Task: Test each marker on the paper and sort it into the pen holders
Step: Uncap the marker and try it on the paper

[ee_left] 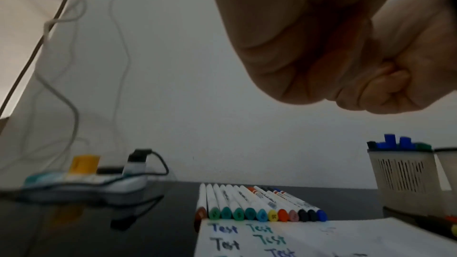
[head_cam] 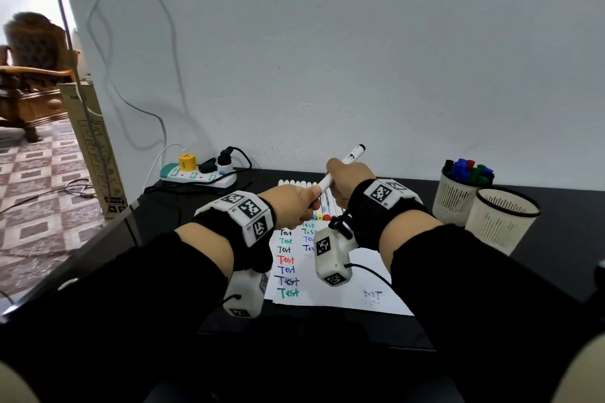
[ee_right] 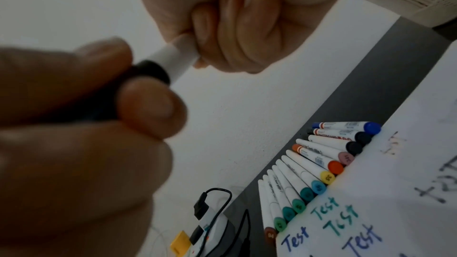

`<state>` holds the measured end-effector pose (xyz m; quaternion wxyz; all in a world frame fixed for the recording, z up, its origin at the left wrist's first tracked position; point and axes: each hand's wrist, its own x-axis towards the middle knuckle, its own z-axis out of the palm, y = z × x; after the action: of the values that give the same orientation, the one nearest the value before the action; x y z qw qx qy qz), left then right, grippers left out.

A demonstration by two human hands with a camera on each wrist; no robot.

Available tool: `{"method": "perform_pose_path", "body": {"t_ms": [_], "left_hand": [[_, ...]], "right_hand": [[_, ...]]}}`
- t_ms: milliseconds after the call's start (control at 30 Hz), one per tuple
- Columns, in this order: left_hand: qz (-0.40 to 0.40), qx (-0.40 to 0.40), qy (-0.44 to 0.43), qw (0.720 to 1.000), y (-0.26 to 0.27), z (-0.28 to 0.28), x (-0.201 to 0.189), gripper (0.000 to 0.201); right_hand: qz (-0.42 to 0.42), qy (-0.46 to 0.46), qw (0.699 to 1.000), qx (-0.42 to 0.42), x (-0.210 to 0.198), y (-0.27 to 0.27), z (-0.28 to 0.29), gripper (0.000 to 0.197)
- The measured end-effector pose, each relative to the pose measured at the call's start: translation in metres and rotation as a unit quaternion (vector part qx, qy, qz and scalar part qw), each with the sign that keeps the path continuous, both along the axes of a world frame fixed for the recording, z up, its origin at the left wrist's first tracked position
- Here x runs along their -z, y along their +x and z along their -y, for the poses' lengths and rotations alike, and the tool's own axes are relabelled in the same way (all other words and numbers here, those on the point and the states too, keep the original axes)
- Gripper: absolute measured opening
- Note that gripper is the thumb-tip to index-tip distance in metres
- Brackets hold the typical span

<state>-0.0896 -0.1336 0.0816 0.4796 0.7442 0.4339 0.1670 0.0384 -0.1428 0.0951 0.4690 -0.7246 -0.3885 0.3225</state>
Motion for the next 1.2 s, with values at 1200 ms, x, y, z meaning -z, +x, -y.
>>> {"method": "perform_pose_path", "body": {"t_ms": [1200], "left_hand": [[-0.164,-0.116,0.158,0.967,-0.019,-0.054,0.064,0.04]], "right_hand": [[-0.216,-0.022,0.972,0.094,0.1,0.024,0.005,0.021]]}}
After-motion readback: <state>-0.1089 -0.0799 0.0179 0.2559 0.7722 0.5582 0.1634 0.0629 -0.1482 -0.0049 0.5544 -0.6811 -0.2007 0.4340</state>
